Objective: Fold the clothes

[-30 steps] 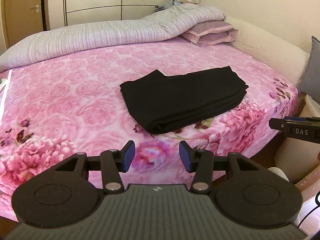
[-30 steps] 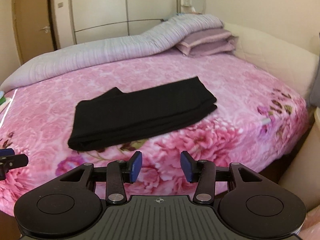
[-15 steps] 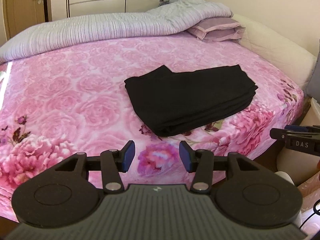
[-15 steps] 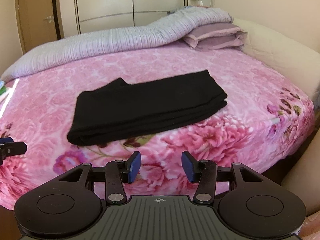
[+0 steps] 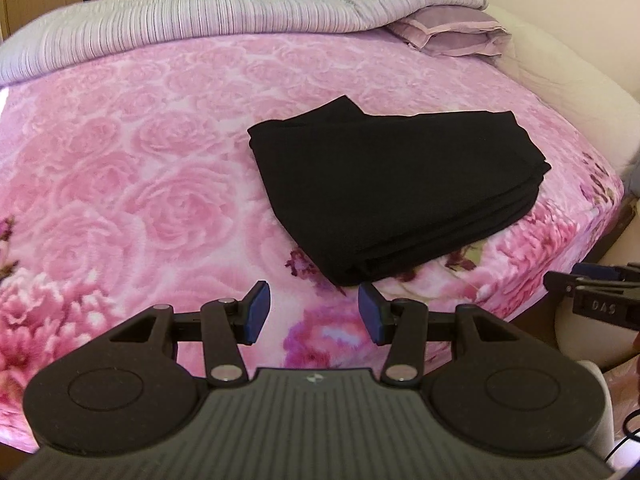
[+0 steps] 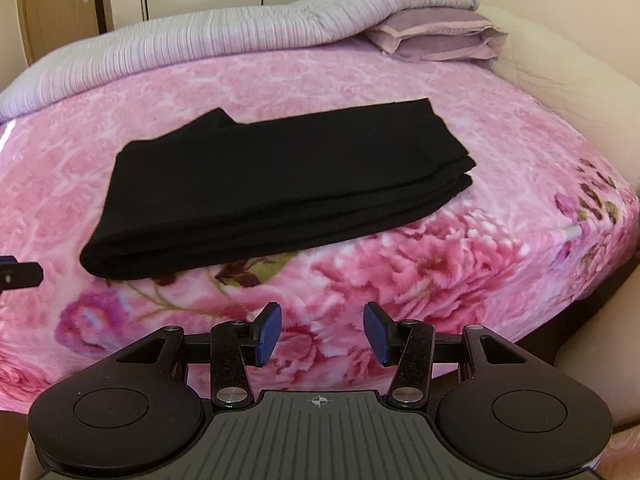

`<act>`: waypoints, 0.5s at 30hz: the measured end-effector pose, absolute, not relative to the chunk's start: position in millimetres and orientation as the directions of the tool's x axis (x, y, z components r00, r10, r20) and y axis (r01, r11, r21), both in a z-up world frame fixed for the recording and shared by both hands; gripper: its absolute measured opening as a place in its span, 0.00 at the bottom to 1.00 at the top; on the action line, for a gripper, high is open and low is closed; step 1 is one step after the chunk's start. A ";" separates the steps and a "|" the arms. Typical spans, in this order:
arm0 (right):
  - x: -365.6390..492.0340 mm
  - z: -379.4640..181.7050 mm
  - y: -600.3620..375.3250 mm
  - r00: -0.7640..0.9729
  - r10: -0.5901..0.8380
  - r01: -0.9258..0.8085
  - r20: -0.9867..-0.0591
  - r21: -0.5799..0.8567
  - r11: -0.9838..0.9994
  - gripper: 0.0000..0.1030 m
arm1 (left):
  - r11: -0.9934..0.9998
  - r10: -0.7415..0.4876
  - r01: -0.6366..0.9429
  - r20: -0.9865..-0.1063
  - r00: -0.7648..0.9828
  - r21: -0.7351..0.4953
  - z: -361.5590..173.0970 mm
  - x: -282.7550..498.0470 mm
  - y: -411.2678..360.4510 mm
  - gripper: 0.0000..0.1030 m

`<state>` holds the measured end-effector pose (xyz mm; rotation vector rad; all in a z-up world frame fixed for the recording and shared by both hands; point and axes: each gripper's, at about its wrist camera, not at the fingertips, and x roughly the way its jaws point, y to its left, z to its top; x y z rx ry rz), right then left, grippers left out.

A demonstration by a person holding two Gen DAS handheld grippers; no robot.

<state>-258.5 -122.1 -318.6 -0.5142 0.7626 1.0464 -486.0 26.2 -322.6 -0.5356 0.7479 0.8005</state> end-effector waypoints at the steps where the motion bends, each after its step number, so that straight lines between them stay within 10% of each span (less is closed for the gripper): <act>1: -256.1 -322.0 -118.6 0.282 0.580 -0.910 -0.764 -0.022 0.413 0.48 | 0.587 0.430 -0.793 -0.767 0.476 -0.163 -325.9 -486.4 31.4 0.43; 15: -294.8 -363.7 -98.4 0.135 0.795 -0.964 -0.591 -0.264 -0.032 0.48 | 0.557 0.379 -0.796 -0.781 0.496 -0.235 -357.6 -500.1 78.2 0.42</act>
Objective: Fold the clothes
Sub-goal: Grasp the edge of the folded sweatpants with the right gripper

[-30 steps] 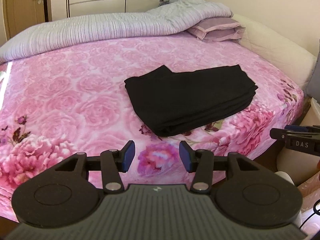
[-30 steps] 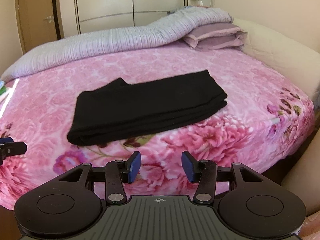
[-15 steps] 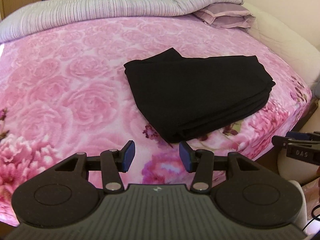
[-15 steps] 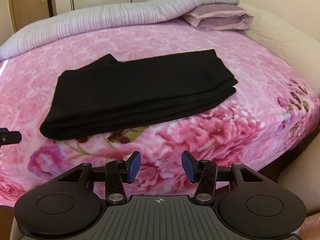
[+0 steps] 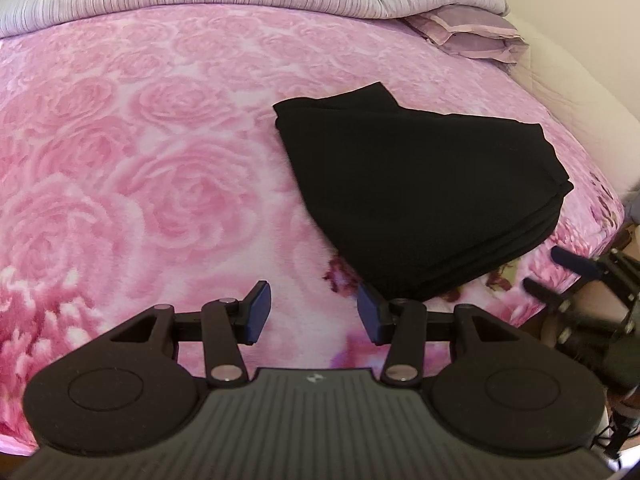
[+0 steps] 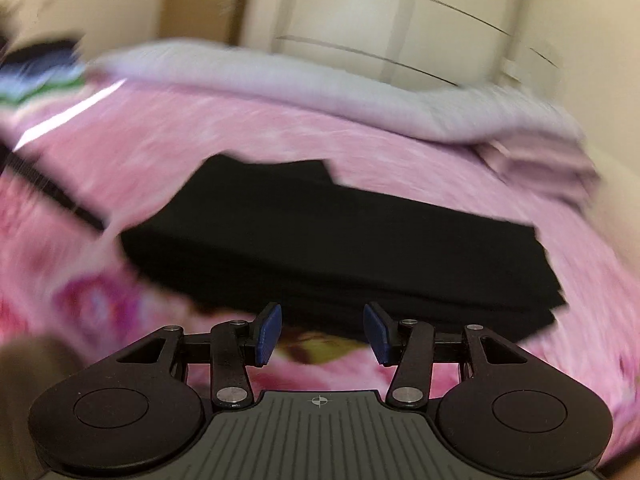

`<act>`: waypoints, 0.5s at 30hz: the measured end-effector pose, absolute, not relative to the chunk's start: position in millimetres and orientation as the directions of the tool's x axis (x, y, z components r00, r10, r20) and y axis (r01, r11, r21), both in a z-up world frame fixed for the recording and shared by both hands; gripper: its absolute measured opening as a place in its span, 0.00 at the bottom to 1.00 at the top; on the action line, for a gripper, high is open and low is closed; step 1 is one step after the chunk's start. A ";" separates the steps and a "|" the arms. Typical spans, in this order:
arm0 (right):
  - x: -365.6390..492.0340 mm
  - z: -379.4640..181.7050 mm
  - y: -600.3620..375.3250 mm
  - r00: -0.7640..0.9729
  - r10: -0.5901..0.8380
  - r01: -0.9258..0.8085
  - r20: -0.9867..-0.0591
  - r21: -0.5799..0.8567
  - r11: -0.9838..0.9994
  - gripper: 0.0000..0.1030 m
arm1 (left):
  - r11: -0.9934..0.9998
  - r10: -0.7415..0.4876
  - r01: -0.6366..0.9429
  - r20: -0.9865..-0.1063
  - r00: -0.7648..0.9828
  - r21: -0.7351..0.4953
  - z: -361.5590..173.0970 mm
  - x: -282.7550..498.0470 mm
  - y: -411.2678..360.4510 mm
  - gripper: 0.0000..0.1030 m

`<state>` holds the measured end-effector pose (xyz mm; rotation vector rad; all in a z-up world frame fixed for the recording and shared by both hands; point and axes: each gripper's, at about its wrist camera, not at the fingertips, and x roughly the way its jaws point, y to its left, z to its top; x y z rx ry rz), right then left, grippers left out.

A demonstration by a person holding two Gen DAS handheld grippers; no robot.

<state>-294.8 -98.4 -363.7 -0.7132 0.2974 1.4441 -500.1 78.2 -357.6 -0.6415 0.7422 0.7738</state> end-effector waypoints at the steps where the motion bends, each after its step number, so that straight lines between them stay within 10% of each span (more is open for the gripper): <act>1: -303.9 -367.3 -96.5 0.123 0.796 -0.953 -0.593 -0.293 -0.071 0.48 | 0.555 0.376 -0.797 -0.783 0.496 -0.238 -359.1 -502.3 79.3 0.42; 7: -349.8 -383.7 -80.3 0.068 0.813 -0.872 -0.579 -0.431 -0.234 0.71 | 0.542 0.360 -0.800 -0.789 0.498 -0.257 -364.6 -519.6 83.9 0.42; 15: -388.4 -417.0 -60.0 0.104 0.831 -0.698 -0.547 -0.635 -0.331 0.73 | 0.533 0.356 -0.803 -0.790 0.499 -0.267 -367.8 -533.1 94.1 0.42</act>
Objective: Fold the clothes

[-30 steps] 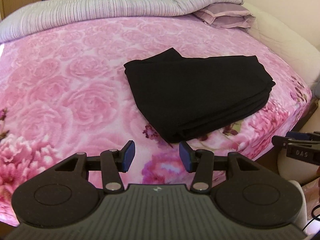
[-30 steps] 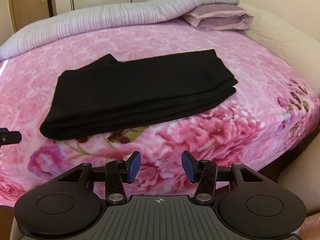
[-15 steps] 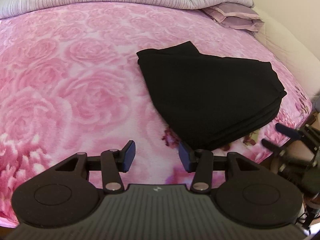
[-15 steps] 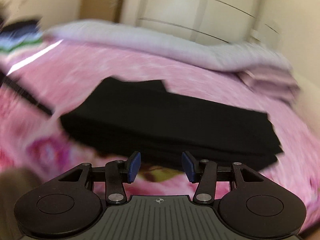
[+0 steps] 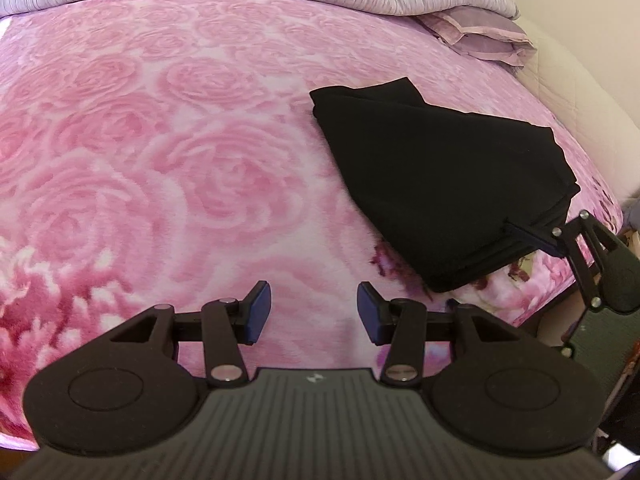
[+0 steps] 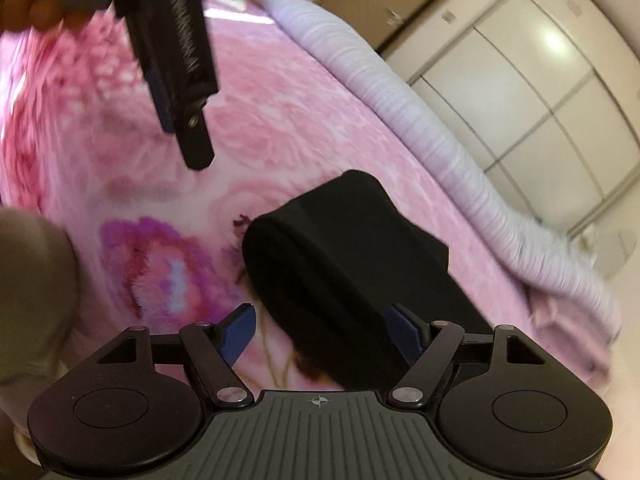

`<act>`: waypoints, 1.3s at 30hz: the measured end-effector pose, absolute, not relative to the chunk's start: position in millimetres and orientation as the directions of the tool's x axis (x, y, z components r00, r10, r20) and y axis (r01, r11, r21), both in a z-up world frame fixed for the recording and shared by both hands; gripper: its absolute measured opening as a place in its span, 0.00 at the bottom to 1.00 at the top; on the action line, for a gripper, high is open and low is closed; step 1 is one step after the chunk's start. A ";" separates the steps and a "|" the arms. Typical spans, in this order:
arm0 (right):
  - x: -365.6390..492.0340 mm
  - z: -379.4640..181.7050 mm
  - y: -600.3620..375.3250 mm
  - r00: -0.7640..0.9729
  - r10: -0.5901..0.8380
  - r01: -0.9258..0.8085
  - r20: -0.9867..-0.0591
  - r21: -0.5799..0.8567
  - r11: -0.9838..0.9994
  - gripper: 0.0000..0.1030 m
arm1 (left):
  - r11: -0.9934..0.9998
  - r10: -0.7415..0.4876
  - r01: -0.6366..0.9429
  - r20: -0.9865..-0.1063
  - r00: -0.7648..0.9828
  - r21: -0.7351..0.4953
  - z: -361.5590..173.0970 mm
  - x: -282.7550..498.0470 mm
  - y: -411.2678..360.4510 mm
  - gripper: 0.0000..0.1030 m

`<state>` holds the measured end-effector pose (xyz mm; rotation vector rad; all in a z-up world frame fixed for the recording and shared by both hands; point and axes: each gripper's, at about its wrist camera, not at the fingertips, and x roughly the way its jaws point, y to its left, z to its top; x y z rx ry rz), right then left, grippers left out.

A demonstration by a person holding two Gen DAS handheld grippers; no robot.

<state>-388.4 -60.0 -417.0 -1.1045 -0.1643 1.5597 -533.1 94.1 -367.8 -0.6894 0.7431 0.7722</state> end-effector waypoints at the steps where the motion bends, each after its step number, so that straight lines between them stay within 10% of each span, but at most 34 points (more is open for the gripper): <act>1: -390.5 -419.5 -58.4 0.108 0.836 -0.679 -0.539 -0.654 -0.334 0.73 | 0.532 0.355 -0.803 -0.791 0.499 -0.268 -368.6 -534.1 95.6 0.42; 8: -402.3 -433.9 -46.7 0.085 0.871 -0.574 -0.485 -0.738 -0.355 0.72 | 0.529 0.351 -0.805 -0.794 0.497 -0.270 -372.4 -536.8 105.6 0.42; 12: -404.2 -435.3 -33.2 0.061 0.850 -0.603 -0.523 -0.698 -0.386 0.22 | 0.531 0.355 -0.807 -0.797 0.489 -0.259 -371.4 -534.4 111.2 0.42; 15: -386.3 -417.0 -24.3 0.019 0.833 -0.773 -0.553 -0.536 -0.338 0.12 | 0.539 0.362 -0.806 -0.797 0.483 -0.243 -367.9 -529.2 116.9 0.41; 21: -258.7 -349.6 -14.5 -0.199 0.856 -0.928 -0.478 0.372 -0.008 0.09 | 0.591 0.371 -0.773 -0.774 0.512 -0.228 -347.6 -490.5 133.5 0.40; 24: -193.0 -333.5 -27.8 -0.183 0.900 -0.813 -0.396 0.576 0.088 0.09 | 0.642 0.363 -0.730 -0.745 0.559 -0.235 -334.2 -454.5 139.4 0.40; 35: -21.2 -369.5 -74.2 0.084 0.852 -0.549 -0.517 0.689 0.473 0.09 | 0.781 0.186 -0.543 -0.715 0.674 -0.308 -353.5 -297.0 149.2 0.38; 39: -10.8 -336.4 -84.1 0.108 0.916 -0.626 -0.387 0.689 0.365 0.09 | 0.804 0.173 -0.507 -0.694 0.699 -0.311 -350.2 -276.5 149.5 0.38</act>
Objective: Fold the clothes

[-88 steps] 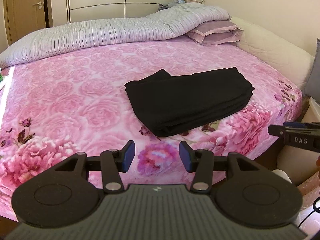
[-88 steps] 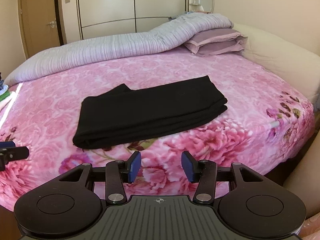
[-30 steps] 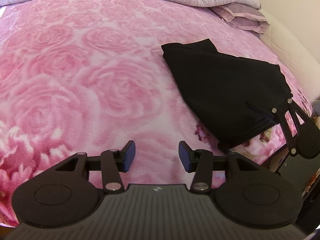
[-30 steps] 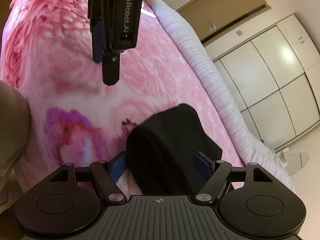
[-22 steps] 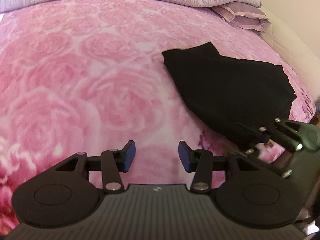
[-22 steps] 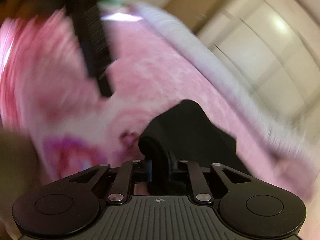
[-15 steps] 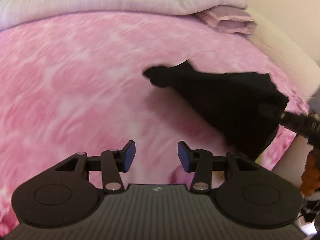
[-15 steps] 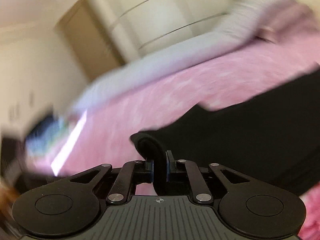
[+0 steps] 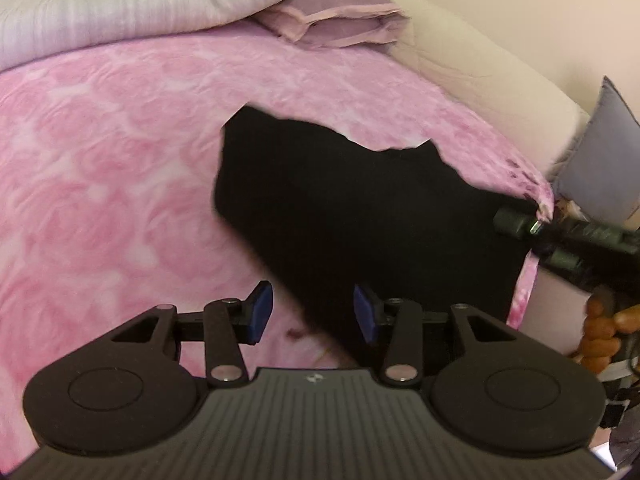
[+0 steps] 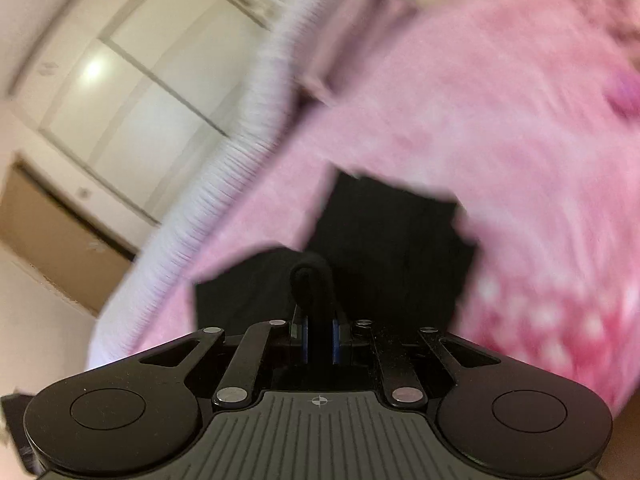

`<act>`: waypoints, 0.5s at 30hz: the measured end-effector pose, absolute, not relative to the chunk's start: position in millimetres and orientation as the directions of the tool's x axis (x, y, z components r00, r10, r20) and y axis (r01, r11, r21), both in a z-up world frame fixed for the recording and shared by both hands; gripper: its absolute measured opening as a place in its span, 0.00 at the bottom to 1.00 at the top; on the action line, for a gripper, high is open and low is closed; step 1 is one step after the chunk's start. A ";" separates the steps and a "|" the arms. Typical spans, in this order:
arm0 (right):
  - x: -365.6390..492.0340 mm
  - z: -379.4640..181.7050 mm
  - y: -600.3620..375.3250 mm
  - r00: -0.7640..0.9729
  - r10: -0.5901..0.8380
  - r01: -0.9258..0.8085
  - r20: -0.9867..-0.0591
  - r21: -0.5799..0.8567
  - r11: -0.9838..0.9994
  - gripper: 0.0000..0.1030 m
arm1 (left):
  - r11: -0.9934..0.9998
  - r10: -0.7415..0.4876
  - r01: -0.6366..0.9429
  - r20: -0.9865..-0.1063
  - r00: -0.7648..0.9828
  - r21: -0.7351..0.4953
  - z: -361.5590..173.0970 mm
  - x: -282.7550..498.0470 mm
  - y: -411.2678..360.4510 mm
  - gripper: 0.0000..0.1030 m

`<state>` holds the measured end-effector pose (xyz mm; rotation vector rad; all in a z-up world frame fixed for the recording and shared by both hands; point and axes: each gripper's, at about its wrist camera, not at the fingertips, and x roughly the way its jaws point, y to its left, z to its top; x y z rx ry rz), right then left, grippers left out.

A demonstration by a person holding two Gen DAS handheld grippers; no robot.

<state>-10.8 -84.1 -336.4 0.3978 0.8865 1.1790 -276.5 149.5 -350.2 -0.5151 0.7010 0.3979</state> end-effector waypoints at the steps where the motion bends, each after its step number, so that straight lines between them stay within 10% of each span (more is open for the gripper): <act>1: -11.6 -325.4 -87.9 0.118 0.929 -0.656 -0.351 0.675 0.338 0.09 | 0.806 0.172 -0.502 -0.688 0.705 -0.313 -347.9 -274.2 150.3 0.38; 4: -15.9 -304.9 -100.0 0.158 0.942 -0.727 -0.296 0.611 0.314 0.09 | 0.815 0.151 -0.478 -0.676 0.721 -0.328 -344.5 -264.0 154.3 0.38; 11: 21.5 -383.6 -105.1 0.233 0.802 -0.477 -0.550 0.654 0.588 0.10 | 0.799 0.108 -0.489 -0.716 0.690 -0.351 -365.2 -243.9 168.0 0.39; 15: 20.5 -392.0 -126.8 0.241 0.802 -0.299 -0.547 0.744 0.597 0.54 | 0.766 0.102 -0.519 -0.726 0.681 -0.380 -371.7 -241.8 187.5 0.41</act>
